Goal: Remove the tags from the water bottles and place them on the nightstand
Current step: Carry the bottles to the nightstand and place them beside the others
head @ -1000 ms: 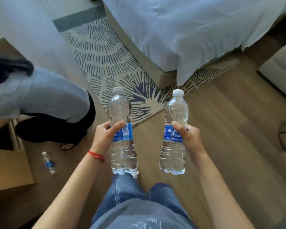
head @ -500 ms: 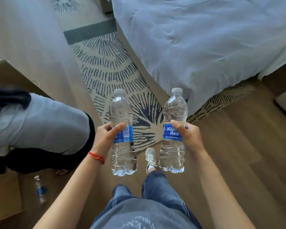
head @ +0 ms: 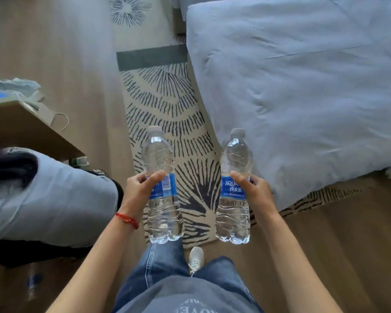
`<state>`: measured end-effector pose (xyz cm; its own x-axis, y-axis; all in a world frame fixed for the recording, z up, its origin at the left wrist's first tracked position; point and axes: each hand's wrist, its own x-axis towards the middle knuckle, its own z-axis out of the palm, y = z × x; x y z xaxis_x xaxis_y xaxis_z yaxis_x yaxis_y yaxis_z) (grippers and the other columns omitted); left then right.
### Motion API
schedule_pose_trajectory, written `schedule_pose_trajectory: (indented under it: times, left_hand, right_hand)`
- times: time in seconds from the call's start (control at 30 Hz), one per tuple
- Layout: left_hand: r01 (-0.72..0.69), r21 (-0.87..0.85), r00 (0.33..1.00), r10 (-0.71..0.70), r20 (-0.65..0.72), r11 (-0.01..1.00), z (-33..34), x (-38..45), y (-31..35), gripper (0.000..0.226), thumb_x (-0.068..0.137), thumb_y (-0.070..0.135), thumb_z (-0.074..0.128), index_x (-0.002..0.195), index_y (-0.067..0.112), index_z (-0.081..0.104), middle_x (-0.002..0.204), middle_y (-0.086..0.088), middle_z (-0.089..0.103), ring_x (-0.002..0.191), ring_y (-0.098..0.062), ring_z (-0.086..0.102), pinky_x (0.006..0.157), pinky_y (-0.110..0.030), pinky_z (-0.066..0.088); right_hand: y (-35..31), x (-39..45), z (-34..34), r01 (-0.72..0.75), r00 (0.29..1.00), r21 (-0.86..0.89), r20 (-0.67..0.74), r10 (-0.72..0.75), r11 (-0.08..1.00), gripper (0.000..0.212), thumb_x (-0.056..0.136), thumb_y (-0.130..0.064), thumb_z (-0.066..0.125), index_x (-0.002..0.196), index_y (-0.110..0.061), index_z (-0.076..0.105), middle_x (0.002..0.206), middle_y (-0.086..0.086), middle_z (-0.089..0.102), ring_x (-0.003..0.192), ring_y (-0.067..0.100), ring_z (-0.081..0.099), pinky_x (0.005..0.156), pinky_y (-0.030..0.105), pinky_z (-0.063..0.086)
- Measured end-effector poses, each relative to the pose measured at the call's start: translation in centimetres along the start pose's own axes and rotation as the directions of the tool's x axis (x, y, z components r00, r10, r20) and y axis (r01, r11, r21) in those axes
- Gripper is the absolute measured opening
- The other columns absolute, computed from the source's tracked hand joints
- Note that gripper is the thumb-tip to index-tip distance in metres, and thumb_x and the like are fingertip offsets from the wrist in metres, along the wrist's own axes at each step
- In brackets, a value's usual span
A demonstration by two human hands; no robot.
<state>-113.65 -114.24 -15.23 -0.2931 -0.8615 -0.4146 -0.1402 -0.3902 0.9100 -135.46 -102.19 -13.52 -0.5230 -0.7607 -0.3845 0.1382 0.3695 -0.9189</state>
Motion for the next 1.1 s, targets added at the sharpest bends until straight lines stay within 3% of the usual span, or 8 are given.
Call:
schedule_pose_trajectory:
  times: [0.1, 0.23, 0.4, 0.5, 0.67, 0.87, 1.03, 1.1]
  left_hand:
    - [0.008, -0.016, 0.998, -0.009, -0.059, 1.000, -0.1, 5.4, 1.6, 0.056, 0.047, 0.054, 0.070, 0.079, 0.008, 0.064, 0.066, -0.003, 0.068, 0.057, -0.014, 0.064, 0.055, -0.022, 0.053]
    - [-0.010, -0.064, 0.996, 0.005, -0.089, 0.998, -0.6, 13.9, 4.9, 0.057, 0.043, 0.054, 0.068, 0.078, 0.009, 0.064, 0.055, 0.005, 0.067, 0.051, -0.006, 0.063, 0.049, -0.015, 0.050]
    - [-0.001, -0.054, 0.996, -0.004, -0.091, 0.999, -2.7, 24.5, 10.7, 0.043, 0.055, 0.038, 0.077, 0.080, 0.007, 0.063, 0.070, -0.006, 0.066, 0.060, -0.016, 0.062, 0.051, -0.017, 0.052]
    - [-0.016, -0.043, 0.994, 0.011, -0.112, 0.999, -4.4, 30.0, 14.8, 0.052, 0.049, 0.047, 0.074, 0.080, 0.007, 0.062, 0.071, -0.007, 0.065, 0.060, -0.016, 0.061, 0.055, -0.019, 0.052]
    - [0.005, -0.086, 0.991, -0.016, -0.132, 0.996, -6.2, 38.5, 19.8, 0.061, 0.045, 0.052, 0.069, 0.087, 0.009, 0.064, 0.080, -0.013, 0.066, 0.073, -0.027, 0.063, 0.074, -0.041, 0.050]
    - [0.012, -0.071, 0.983, -0.024, -0.181, 0.997, -5.5, 50.7, 23.8, 0.057, 0.043, 0.054, 0.068, 0.081, 0.012, 0.065, 0.069, -0.003, 0.067, 0.059, -0.012, 0.063, 0.060, -0.023, 0.052]
    - [0.009, -0.098, 0.978, -0.029, -0.205, 0.995, -4.1, 61.6, 28.3, 0.052, 0.046, 0.048, 0.072, 0.081, 0.011, 0.065, 0.060, 0.002, 0.069, 0.057, -0.011, 0.064, 0.052, -0.019, 0.052]
    - [0.011, -0.094, 0.974, -0.032, -0.223, 0.995, -3.7, 65.6, 30.8, 0.060, 0.044, 0.052, 0.071, 0.083, 0.006, 0.064, 0.066, -0.002, 0.068, 0.059, -0.014, 0.064, 0.057, -0.024, 0.053]
  right_hand:
    - [-1.9, 5.6, 1.3, -0.014, 1.000, -0.047, 0.014, 0.015, 0.999, 0.025, 0.071, -0.043, 0.071, 0.076, -0.018, 0.068, 0.058, -0.009, 0.069, 0.054, 0.004, 0.064, 0.050, 0.012, 0.046]
    - [-4.9, 14.4, 4.3, -0.039, 0.998, -0.064, 0.045, 0.042, 0.997, 0.036, 0.065, -0.048, 0.070, 0.081, -0.015, 0.068, 0.068, 0.001, 0.070, 0.068, 0.020, 0.066, 0.066, 0.035, 0.053]
    - [-10.9, 25.7, 9.1, -0.025, 0.997, -0.072, 0.072, 0.030, 0.997, 0.022, 0.074, -0.037, 0.069, 0.080, -0.016, 0.067, 0.061, -0.005, 0.068, 0.056, 0.007, 0.064, 0.052, 0.017, 0.048]
    - [-14.7, 31.5, 11.8, -0.023, 0.996, -0.043, 0.082, 0.027, 0.999, 0.022, 0.075, -0.034, 0.067, 0.081, -0.013, 0.066, 0.056, -0.005, 0.068, 0.052, 0.007, 0.064, 0.048, 0.016, 0.048]
    - [-19.4, 40.6, 14.8, -0.035, 0.995, -0.024, 0.087, 0.037, 0.999, 0.014, 0.081, -0.023, 0.065, 0.080, -0.009, 0.065, 0.052, -0.004, 0.066, 0.047, 0.006, 0.062, 0.044, 0.016, 0.047]
    - [-24.1, 53.7, 17.9, -0.010, 0.993, -0.060, 0.115, 0.017, 0.998, 0.009, 0.081, -0.024, 0.066, 0.081, -0.014, 0.066, 0.054, -0.008, 0.069, 0.050, 0.004, 0.064, 0.044, 0.014, 0.046]
    - [-29.0, 65.7, 20.2, 0.002, 0.987, -0.080, 0.158, 0.011, 0.997, 0.012, 0.079, -0.026, 0.067, 0.083, -0.015, 0.065, 0.057, -0.005, 0.069, 0.052, 0.005, 0.065, 0.045, 0.014, 0.047]
    - [-31.7, 70.2, 21.2, 0.001, 0.984, -0.089, 0.177, 0.015, 0.996, 0.015, 0.079, -0.028, 0.067, 0.084, -0.013, 0.065, 0.058, -0.004, 0.068, 0.050, 0.005, 0.065, 0.044, 0.015, 0.047]
